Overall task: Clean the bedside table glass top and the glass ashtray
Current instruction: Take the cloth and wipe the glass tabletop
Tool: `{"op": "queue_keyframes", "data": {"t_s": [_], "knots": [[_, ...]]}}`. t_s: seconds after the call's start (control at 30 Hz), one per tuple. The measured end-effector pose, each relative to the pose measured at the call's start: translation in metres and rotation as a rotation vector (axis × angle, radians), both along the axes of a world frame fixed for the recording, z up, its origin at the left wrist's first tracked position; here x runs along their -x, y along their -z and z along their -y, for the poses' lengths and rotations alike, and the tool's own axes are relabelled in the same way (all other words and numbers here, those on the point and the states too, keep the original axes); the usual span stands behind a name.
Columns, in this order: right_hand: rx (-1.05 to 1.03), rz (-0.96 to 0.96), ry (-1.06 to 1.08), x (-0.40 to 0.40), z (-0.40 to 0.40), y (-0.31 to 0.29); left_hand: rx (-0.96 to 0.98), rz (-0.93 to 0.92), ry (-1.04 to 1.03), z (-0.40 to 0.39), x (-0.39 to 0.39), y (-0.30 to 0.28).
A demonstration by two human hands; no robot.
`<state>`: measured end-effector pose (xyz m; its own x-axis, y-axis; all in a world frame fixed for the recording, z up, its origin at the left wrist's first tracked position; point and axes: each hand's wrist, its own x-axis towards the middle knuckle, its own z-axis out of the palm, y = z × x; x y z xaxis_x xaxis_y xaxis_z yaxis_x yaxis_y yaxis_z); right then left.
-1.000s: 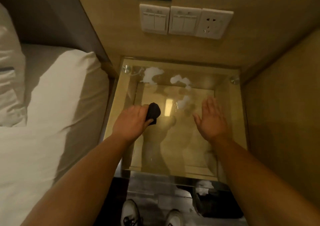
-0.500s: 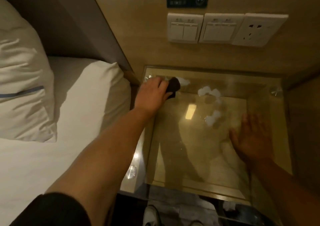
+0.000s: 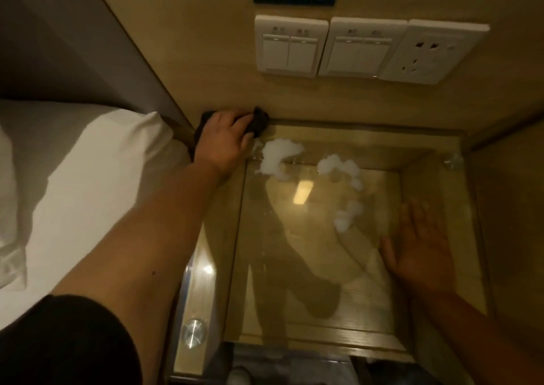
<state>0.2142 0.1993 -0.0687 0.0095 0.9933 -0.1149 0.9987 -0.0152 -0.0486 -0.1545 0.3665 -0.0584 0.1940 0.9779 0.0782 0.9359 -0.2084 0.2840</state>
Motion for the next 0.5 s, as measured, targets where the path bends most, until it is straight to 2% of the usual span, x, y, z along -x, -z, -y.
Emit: {"op": "queue_keyframes", "data": {"t_s": [0.3, 0.5], "knots": [[-0.005, 0.019, -0.001, -0.002, 0.002, 0.002, 0.107, -0.024, 0.070, 0.011, 0.005, 0.004], [0.030, 0.010, -0.003, -0.004, 0.003, 0.001, 0.101, -0.051, 0.090, 0.107, 0.003, -0.001]]}}
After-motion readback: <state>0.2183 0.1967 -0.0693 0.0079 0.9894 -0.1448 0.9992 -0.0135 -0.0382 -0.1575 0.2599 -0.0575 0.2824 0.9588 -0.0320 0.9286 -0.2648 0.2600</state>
